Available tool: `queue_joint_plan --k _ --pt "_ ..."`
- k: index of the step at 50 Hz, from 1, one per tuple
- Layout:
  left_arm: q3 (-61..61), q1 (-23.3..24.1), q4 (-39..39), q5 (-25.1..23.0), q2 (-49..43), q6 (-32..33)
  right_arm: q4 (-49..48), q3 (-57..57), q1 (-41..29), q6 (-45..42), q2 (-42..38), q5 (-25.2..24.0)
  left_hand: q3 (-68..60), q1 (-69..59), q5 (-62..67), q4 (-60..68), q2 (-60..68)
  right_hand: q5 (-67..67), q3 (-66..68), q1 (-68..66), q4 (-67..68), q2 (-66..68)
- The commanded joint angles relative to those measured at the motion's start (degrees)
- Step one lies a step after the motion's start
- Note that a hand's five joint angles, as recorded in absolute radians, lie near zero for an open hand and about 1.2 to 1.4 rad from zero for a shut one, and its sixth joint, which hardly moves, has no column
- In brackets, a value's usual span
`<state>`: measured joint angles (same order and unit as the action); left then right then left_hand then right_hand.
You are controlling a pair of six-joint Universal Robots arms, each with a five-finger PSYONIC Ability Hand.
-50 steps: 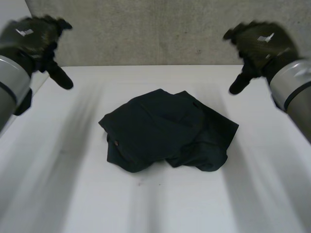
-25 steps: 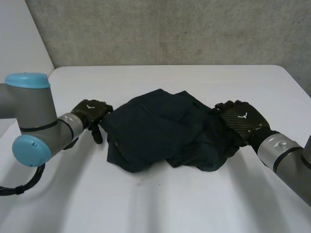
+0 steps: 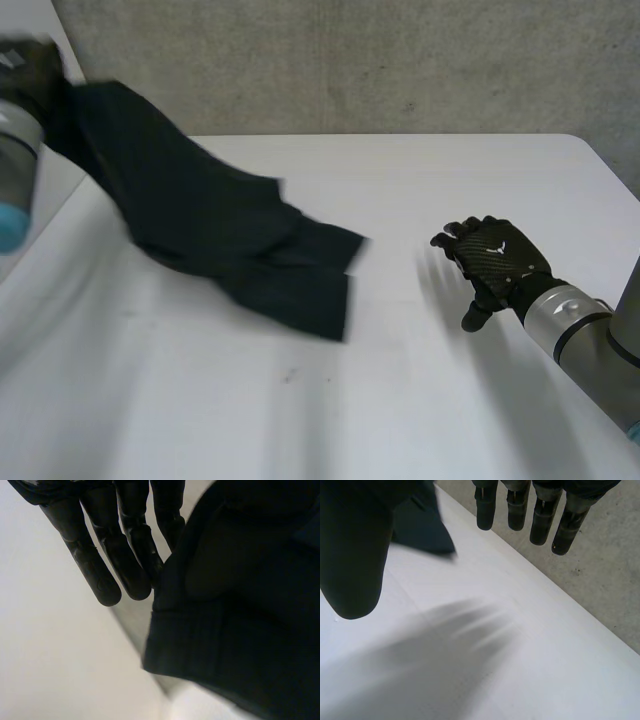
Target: Fold the shorts.
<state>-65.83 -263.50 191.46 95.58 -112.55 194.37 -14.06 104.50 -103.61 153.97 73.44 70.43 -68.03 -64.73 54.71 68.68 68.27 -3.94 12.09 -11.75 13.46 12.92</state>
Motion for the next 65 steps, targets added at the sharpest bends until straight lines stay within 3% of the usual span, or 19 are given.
queue_joint_plan --k 1,7,16,21,22,24,27,34,40,44,47,55,60,65 --pt "6.3 3.1 4.5 0.7 3.0 1.2 0.0 0.3 0.0 0.0 -0.1 0.0 -12.0 -15.3 15.3 11.3 11.7 3.9 -2.1 1.8 -3.5 -2.9" --pt "6.4 11.2 5.0 -3.2 0.8 1.2 0.0 0.3 0.0 0.0 0.2 0.1 -12.0 -15.3 15.3 11.3 11.7 3.9 -2.1 1.8 -3.5 -2.9" --pt "1.3 31.3 5.2 -13.0 -8.5 1.0 -0.1 0.2 0.3 0.1 0.4 3.4 -12.0 -15.3 15.3 11.3 11.7 3.9 -2.1 1.8 -3.5 -2.9" --pt "-0.9 37.0 4.8 -16.0 -14.3 1.4 -0.4 -0.2 0.6 0.1 0.5 6.1 -12.0 -15.3 15.3 11.3 11.7 3.9 -2.1 1.8 -3.5 -2.9" --pt "-1.1 37.8 4.7 -16.0 -15.0 1.5 -0.6 -0.2 0.6 0.1 0.6 6.4 -9.2 -12.5 12.5 8.5 8.9 3.9 -2.1 1.8 -3.5 -2.9" --pt "-2.0 40.2 4.4 -16.0 -15.9 2.0 -1.2 -0.2 0.7 0.1 0.6 7.2 29.6 26.3 -26.3 -30.2 -29.8 3.9 -2.1 1.8 -3.5 -2.9" --pt "-4.1 41.8 4.0 -15.5 -15.4 5.2 -1.7 -0.2 0.7 0.1 0.6 7.8 49.5 46.2 -46.2 -50.2 -49.8 3.9 -2.1 1.8 -3.5 -2.9" --pt "-7.1 41.1 4.0 -13.1 -10.2 15.1 -1.7 -0.4 0.6 0.3 0.6 7.5 56.1 52.8 -52.8 -56.8 -56.4 3.9 -2.1 1.8 -3.5 -2.9" --pt "-11.1 36.3 2.9 -1.8 -2.0 16.1 -1.4 -0.6 0.3 0.0 0.6 5.9 55.8 52.5 -52.5 -56.4 -56.0 3.9 -2.1 1.8 -3.5 -2.9" --pt "-15.1 34.7 1.1 6.0 1.4 15.1 -0.4 -1.0 0.3 -1.1 1.5 1.7 55.5 52.2 -52.1 -56.1 -55.7 3.9 -2.1 1.8 -3.5 -2.9" --pt "-19.7 32.4 -1.4 10.6 3.6 12.2 0.3 -1.5 0.6 -4.4 3.0 -2.5 53.1 49.8 -49.8 -53.8 -53.4 3.9 -2.1 1.8 -3.5 -2.9" --pt "-29.0 30.6 -6.9 11.0 5.9 -3.9 0.2 -8.2 0.0 -15.3 0.9 -8.6 50.3 47.0 -46.9 -50.9 -50.5 -1.8 3.7 -4.0 2.3 2.9" --pt "-33.9 30.6 -6.5 11.3 5.9 -13.0 1.0 -17.4 -1.8 -22.0 -8.6 -13.0 50.7 47.4 -47.4 -51.4 -51.0 -7.2 9.1 -9.4 7.7 8.3" --pt "-34.2 29.4 -3.6 11.3 2.8 -15.2 4.1 -24.7 -3.1 -26.1 -17.4 -17.1 54.8 51.5 -51.5 -55.4 -55.0 -8.9 10.8 -11.1 9.4 9.9"
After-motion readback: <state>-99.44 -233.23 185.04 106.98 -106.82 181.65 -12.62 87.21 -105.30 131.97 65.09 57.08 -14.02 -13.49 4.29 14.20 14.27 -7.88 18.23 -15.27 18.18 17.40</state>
